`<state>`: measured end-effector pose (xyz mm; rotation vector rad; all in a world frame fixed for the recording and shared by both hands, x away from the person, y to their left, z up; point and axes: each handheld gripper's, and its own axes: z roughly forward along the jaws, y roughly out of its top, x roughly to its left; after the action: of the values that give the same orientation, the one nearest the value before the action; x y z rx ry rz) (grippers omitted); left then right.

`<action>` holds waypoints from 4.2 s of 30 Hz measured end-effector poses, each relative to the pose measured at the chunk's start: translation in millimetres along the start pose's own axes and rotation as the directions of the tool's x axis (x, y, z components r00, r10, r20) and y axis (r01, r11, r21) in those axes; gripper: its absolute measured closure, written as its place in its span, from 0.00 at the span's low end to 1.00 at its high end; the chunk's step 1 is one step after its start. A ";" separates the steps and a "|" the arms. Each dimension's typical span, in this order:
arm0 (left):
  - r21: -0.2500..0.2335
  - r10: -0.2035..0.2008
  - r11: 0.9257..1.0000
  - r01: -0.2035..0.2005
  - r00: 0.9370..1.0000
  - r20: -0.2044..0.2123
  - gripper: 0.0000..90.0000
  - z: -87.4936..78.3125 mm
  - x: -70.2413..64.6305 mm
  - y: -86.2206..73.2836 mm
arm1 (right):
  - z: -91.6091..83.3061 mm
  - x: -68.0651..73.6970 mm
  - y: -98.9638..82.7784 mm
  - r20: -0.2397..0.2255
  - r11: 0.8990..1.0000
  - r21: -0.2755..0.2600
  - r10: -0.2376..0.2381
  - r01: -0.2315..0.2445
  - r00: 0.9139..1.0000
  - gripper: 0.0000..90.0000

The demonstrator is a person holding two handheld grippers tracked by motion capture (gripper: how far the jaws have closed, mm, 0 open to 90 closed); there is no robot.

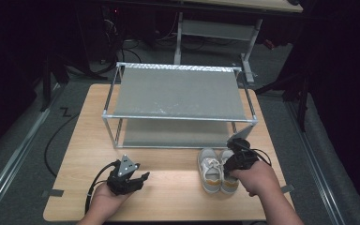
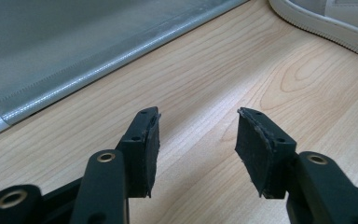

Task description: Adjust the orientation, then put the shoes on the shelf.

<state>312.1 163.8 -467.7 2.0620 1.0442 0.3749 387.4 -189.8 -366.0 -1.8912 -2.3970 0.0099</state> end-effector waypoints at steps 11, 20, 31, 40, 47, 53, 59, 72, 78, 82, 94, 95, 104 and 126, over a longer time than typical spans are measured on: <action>0.002 0.013 1.000 -0.013 1.000 0.002 0.54 1.1 1.3 -0.6 | 26.6 9.3 8.9 -0.033 0.995 0.020 0.097 -0.096 0.995 0.77; 0.013 0.029 0.999 -0.030 1.000 0.003 0.54 3.1 -0.8 -0.6 | 33.2 8.4 10.6 -0.016 0.988 0.033 0.150 -0.149 0.989 0.77; 0.020 0.034 0.999 -0.034 0.999 0.005 0.53 4.2 -0.4 -1.3 | 44.2 12.1 9.5 0.060 0.995 0.013 0.095 -0.096 0.994 0.90; 0.027 0.042 0.999 -0.043 0.999 0.006 0.53 6.4 -2.4 -1.0 | 25.0 13.3 6.8 0.077 0.996 -0.064 0.066 -0.061 0.995 0.92; 0.034 0.047 0.998 -0.047 0.999 0.008 0.53 7.4 -3.2 -1.5 | 10.8 28.0 8.5 0.093 0.986 -0.166 0.035 -0.019 0.995 0.92; 0.026 0.047 0.999 -0.048 0.999 0.012 0.53 6.3 -1.2 -0.8 | 17.5 37.5 25.6 0.096 0.973 -0.230 0.028 -0.005 0.995 0.92; 0.035 0.052 0.998 -0.053 0.998 0.022 0.53 8.6 -0.5 -1.1 | 24.6 41.3 46.9 0.104 0.953 -0.302 0.065 -0.031 0.992 0.92; 0.035 0.068 0.997 -0.069 0.997 0.030 0.53 7.6 -2.3 -1.4 | 43.0 54.1 66.1 0.107 0.930 -0.365 0.098 -0.052 0.989 0.91; 0.036 0.066 0.997 -0.067 0.997 0.029 0.53 7.5 -2.1 -1.5 | 48.4 51.4 65.9 0.081 0.924 -0.370 0.129 -0.090 0.988 0.90; 0.040 0.071 0.997 -0.072 0.997 0.030 0.53 8.3 -3.0 -1.6 | 49.1 48.0 65.8 0.076 0.915 -0.397 0.113 -0.074 0.991 0.89; 0.046 0.080 0.996 -0.081 0.996 0.030 0.53 9.5 -4.3 -1.9 | 48.5 47.2 66.1 0.071 0.910 -0.408 0.120 -0.081 0.990 0.82; 0.046 0.081 0.996 -0.083 0.996 0.030 0.53 9.3 -4.3 -2.1 | 48.3 47.3 66.0 0.070 0.909 -0.409 0.120 -0.081 0.990 0.82; 0.046 0.077 0.996 -0.078 0.997 0.026 0.53 7.3 -3.1 -4.5 | 44.8 49.9 62.8 0.064 0.904 -0.420 0.122 -0.085 0.990 0.73; 0.052 0.075 0.996 -0.076 0.997 0.027 0.53 9.5 -3.3 -4.1 | 36.5 54.2 55.1 0.069 0.905 -0.421 0.095 -0.058 0.993 0.63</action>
<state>313.1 157.9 -476.8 2.1524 0.9726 0.3625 425.7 -122.4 -402.2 -2.1983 -2.5383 -0.4639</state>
